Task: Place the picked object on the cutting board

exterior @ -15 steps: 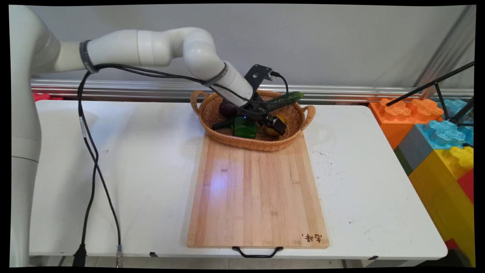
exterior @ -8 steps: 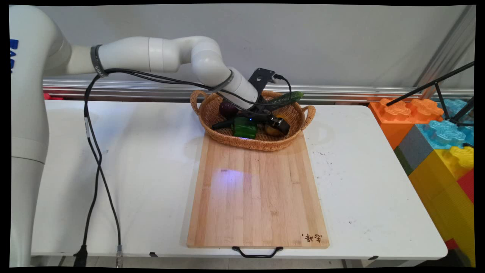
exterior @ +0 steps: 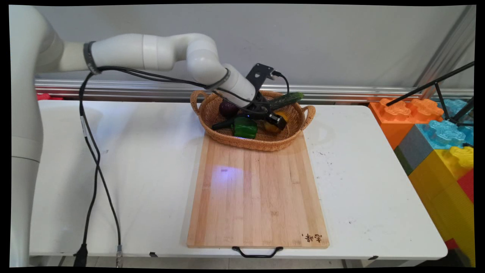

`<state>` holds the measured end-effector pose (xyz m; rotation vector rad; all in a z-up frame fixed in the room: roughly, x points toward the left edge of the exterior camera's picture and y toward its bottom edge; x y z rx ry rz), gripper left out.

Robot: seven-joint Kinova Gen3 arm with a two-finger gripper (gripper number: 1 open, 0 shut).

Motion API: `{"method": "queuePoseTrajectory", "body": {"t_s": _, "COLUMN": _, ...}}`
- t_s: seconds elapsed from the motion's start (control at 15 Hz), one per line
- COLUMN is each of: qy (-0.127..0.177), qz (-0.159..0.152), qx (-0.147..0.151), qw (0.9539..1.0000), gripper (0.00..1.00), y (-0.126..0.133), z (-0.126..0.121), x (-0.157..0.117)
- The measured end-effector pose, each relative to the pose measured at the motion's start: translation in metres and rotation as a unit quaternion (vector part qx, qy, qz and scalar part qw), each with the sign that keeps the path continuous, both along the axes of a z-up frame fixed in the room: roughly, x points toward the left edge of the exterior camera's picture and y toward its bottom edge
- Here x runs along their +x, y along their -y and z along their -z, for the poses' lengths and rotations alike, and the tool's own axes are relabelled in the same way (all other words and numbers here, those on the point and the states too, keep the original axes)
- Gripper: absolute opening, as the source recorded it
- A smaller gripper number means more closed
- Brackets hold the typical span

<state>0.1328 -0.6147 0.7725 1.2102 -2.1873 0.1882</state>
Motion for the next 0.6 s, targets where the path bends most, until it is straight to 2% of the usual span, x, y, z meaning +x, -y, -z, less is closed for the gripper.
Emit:
{"method": "queuePoseTrajectory", "body": {"t_s": 0.33, "qy": -0.019, "qz": 0.03, "qx": -0.016, "qw": 0.9992, "gripper": 0.0, "y": -0.026, "z": -0.046, "x": 0.017}}
{"method": "queuePoseTrajectory", "body": {"t_s": 0.6, "qy": -0.021, "qz": 0.056, "qx": -0.028, "qw": 0.9978, "gripper": 0.0, "y": -0.056, "z": -0.094, "x": 0.043}}
